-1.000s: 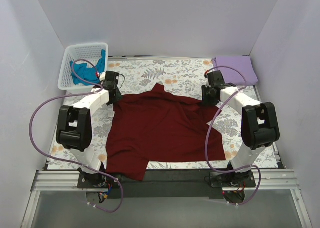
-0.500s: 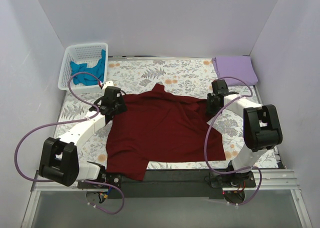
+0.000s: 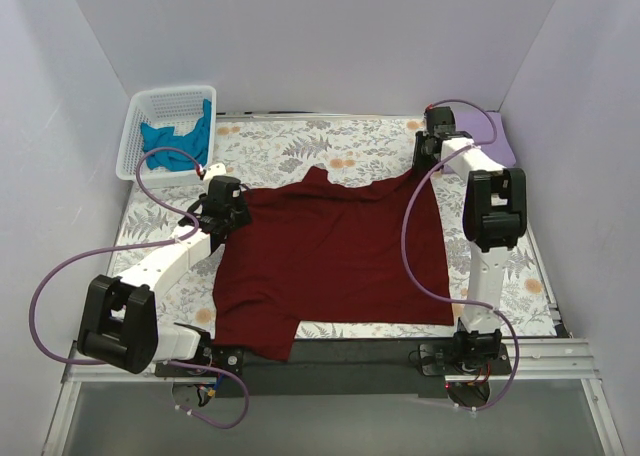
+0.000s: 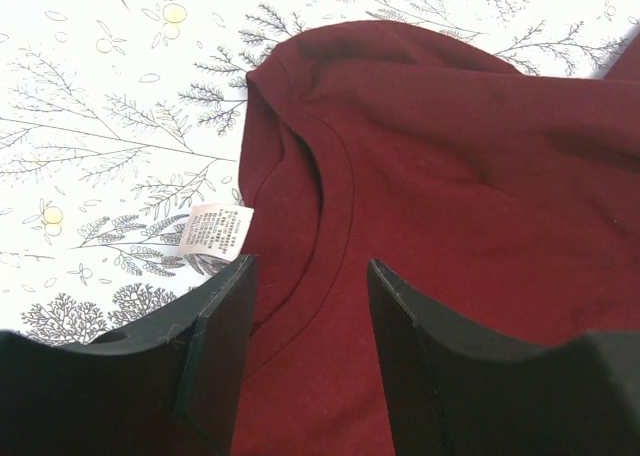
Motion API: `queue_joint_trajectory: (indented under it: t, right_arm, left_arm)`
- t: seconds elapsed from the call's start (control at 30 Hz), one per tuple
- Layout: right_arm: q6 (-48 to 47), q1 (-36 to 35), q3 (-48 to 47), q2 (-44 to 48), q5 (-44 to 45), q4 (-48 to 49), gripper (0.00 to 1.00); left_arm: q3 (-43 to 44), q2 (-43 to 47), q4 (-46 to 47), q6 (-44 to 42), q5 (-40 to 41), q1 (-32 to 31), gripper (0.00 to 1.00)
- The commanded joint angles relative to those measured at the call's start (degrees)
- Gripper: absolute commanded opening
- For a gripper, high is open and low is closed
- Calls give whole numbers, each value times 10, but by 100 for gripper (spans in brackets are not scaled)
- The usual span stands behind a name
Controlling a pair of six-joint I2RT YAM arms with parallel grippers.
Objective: Fold and stack the t-shirts
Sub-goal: Flatten the tshirt out
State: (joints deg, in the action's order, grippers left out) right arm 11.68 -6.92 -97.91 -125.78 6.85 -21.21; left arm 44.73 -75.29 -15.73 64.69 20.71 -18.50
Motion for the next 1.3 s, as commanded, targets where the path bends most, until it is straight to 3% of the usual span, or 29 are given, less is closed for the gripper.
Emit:
queue_joint_trajectory:
  t: [0.0, 0.23, 0.57, 0.83, 0.97, 1.07, 1.27]
  right_arm:
    - [-7, -6, 34, 80, -45, -53, 38]
    - [47, -7, 287, 273, -116, -3, 38]
    - [80, 52, 478, 311, -154, 43, 38]
    - [100, 160, 541, 358, -88, 10, 38]
    - [91, 170, 531, 394, -74, 11, 38]
    - [67, 146, 505, 402, -90, 12, 38]
    - [23, -4, 430, 388, -96, 15, 38]
  left_arm:
    - [16, 7, 11, -8, 19, 1, 47]
    - [20, 0, 6, 1, 3, 1, 47]
    - [17, 2, 4, 3, 13, 1, 47]
    - [19, -5, 4, 0, -5, 1, 47]
    - [25, -16, 4, -3, -29, 1, 46]
    - [30, -29, 3, -7, -60, 1, 46]
    - [38, -68, 11, -4, -175, -10, 46]
